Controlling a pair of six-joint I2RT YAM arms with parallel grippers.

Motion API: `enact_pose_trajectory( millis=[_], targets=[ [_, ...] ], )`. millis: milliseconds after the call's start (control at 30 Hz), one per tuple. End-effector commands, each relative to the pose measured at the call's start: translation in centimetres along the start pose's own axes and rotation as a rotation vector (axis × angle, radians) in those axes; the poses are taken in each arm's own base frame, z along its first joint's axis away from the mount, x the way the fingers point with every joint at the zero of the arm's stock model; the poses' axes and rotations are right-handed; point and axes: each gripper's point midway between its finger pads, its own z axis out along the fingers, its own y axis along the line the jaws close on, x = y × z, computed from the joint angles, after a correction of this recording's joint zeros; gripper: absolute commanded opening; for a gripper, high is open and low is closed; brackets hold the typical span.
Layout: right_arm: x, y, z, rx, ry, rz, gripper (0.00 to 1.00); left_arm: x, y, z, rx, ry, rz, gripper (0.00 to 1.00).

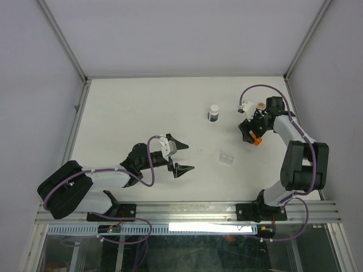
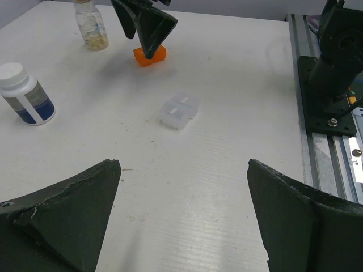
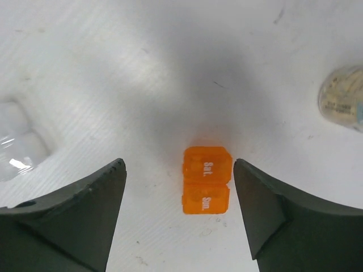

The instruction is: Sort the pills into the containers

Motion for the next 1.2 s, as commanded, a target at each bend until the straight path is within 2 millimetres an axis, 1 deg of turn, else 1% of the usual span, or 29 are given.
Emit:
enact_pose_trajectory(
  millis=[0, 67, 133, 167, 267, 433, 533, 667, 800, 933, 1033, 1100, 1133, 1167],
  targets=[
    [-2.7, 5.1, -2.6, -0.17, -0.197, -0.194, 0.8, -1.8, -0.5, 0.0, 0.019, -0.062, 0.055, 0.98],
    [-2.7, 8.0, -2.7, -0.261, -0.264, -0.312, 0.81, -1.8, -0.5, 0.0, 0.02, -0.063, 0.056, 0.98],
    [-2.3, 9.9, -2.4, -0.304, -0.298, -0.41, 0.86, -1.9, -0.5, 0.0, 0.02, -0.065, 0.057, 0.98],
    [-2.0, 10.5, -2.1, -0.309, -0.301, -0.436, 0.87, -2.0, -0.5, -0.1, 0.019, -0.067, 0.06, 0.98],
    [-1.7, 11.2, -0.9, -0.295, -0.27, -0.472, 0.88, -1.9, -0.5, -0.2, 0.017, -0.064, 0.058, 0.98],
    [-1.4, 12.1, 0.9, -0.292, -0.21, -0.477, 0.88, -1.8, -0.5, -0.2, 0.014, -0.064, 0.058, 0.98],
    [-0.9, 12.5, 1.7, -0.294, -0.18, -0.472, 0.88, -1.7, -0.5, -0.3, 0.014, -0.062, 0.057, 0.98],
    [-0.4, 13.1, 2.1, -0.303, -0.151, -0.481, 0.84, -1.8, -0.5, -0.3, 0.012, -0.065, 0.058, 0.98],
    [0.0, 13.5, 2.3, -0.303, -0.131, -0.496, 0.74, -1.7, -0.5, -0.3, 0.011, -0.064, 0.056, 0.98],
    [-0.2, 13.5, 2.4, -0.295, -0.127, -0.494, 0.65, -1.7, -0.5, -0.3, 0.01, -0.064, 0.055, 0.98],
    [-0.5, 13.7, 2.1, -0.297, -0.139, -0.496, 0.51, -1.9, -0.5, -0.3, 0.01, -0.068, 0.055, 0.98],
    [-0.8, 14.0, 1.7, -0.31, -0.152, -0.507, 0.4, -1.9, -0.5, -0.3, 0.01, -0.068, 0.049, 0.98],
    [-1.0, 14.1, 1.4, -0.314, -0.163, -0.516, 0.35, -2.0, -0.5, -0.3, 0.007, -0.071, 0.04, 0.98],
    [-1.3, 14.4, 1.1, -0.321, -0.178, -0.529, 0.33, -2.1, -0.4, -0.3, 0.001, -0.074, 0.024, 0.98]
  ],
)
